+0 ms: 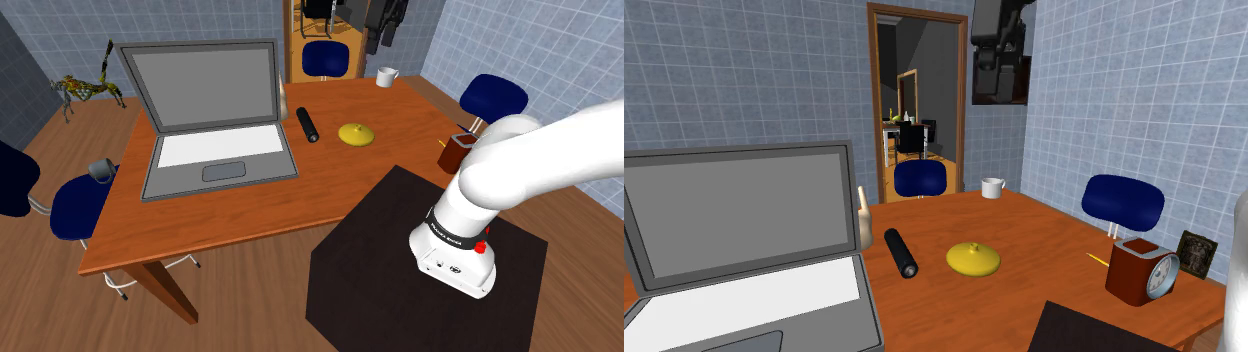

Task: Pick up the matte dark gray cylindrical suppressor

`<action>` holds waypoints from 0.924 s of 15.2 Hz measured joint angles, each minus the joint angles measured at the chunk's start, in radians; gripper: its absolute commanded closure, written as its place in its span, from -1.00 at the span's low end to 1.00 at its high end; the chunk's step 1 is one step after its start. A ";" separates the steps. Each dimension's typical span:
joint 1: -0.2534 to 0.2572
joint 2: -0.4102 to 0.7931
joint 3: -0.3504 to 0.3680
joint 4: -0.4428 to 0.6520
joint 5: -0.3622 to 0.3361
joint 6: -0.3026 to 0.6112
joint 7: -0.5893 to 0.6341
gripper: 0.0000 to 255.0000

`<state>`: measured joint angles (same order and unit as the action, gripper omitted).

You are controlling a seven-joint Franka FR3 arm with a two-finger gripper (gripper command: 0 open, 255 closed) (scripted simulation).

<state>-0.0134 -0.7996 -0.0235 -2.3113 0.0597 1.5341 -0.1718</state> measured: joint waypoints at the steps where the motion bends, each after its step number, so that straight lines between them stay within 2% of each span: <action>1: 0.000 0.000 0.000 0.000 0.000 0.000 0.000 -1.00; 7: -0.022 0.117 0.017 -0.046 -0.003 0.158 0.052 -1.00; 14: -0.057 0.331 0.022 -0.050 -0.019 0.369 0.116 -1.00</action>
<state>-0.0707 -0.4687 -0.0011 -2.3613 0.0402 1.9034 -0.0561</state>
